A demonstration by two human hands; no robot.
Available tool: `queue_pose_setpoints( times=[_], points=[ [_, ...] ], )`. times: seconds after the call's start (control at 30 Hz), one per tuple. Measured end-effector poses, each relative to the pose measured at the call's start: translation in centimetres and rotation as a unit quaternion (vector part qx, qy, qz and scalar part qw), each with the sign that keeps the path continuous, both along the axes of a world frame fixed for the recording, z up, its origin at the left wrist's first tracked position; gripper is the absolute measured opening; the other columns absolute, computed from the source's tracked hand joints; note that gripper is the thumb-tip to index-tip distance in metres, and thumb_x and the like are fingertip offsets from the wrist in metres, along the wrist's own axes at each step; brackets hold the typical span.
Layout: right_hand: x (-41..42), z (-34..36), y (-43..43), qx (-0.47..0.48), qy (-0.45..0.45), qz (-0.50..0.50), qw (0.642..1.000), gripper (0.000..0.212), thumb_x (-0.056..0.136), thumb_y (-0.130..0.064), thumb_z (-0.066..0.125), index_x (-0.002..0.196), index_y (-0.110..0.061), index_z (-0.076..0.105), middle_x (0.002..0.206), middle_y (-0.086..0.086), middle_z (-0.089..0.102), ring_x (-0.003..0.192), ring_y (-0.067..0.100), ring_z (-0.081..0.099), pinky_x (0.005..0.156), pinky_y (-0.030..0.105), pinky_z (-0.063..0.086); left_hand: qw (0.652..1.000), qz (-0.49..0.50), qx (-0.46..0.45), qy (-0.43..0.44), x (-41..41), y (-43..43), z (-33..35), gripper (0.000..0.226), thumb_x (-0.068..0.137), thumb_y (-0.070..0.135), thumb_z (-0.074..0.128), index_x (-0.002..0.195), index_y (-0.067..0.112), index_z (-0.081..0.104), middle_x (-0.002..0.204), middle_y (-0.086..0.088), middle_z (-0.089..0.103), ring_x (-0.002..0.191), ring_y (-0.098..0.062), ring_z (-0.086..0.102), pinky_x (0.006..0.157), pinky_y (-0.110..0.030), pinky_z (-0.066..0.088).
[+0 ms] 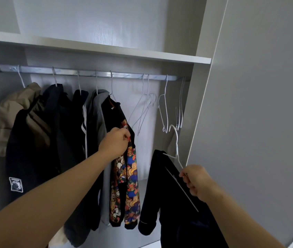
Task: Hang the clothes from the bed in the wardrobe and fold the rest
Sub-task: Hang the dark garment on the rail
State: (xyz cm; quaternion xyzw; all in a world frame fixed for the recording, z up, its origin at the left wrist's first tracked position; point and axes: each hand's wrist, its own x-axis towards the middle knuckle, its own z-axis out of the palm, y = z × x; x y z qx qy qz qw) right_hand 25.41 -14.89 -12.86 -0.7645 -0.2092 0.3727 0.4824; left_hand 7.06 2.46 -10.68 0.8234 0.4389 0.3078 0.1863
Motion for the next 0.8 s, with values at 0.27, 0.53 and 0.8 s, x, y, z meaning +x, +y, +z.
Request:
queue_pose_setpoints(
  times=[0.27,0.53,0.8],
  points=[
    [0.5,-0.3,7.1,0.025,0.033,0.003,0.999,0.022,0.082,0.0,0.043,0.062,-0.009,0.044,0.051,0.006,0.035,0.035,0.011,0.022,0.034,0.012,0.016,0.988,-0.012,0.017,0.156,4.1,10.8,0.0,0.046,0.095,0.019,0.035,0.138,0.033,0.035,0.156,0.002,0.003,0.135,-0.03,0.015,0.105,-0.043,0.026],
    [-1.5,-2.1,12.2,0.001,0.06,0.004,0.998,0.027,0.082,0.001,0.042,0.058,-0.008,0.045,0.047,0.005,0.036,0.031,0.011,0.023,0.033,0.011,0.016,0.995,-0.029,0.047,0.078,1.8,15.7,-3.2,0.033,0.096,0.033,0.044,0.099,0.008,0.065,0.156,-0.001,0.011,0.134,-0.029,0.024,0.104,-0.035,0.03],
    [-5.3,-3.2,15.2,-0.004,0.071,0.08,0.994,0.024,0.081,0.004,0.043,0.06,-0.007,0.048,0.044,0.004,0.039,0.032,0.013,0.027,0.034,0.014,0.02,0.994,0.033,-0.037,0.093,-1.6,18.0,-2.3,0.039,0.095,0.014,0.041,0.133,0.022,0.042,0.127,-0.009,0.043,0.079,-0.02,0.05,0.061,-0.026,0.042]
  ],
)
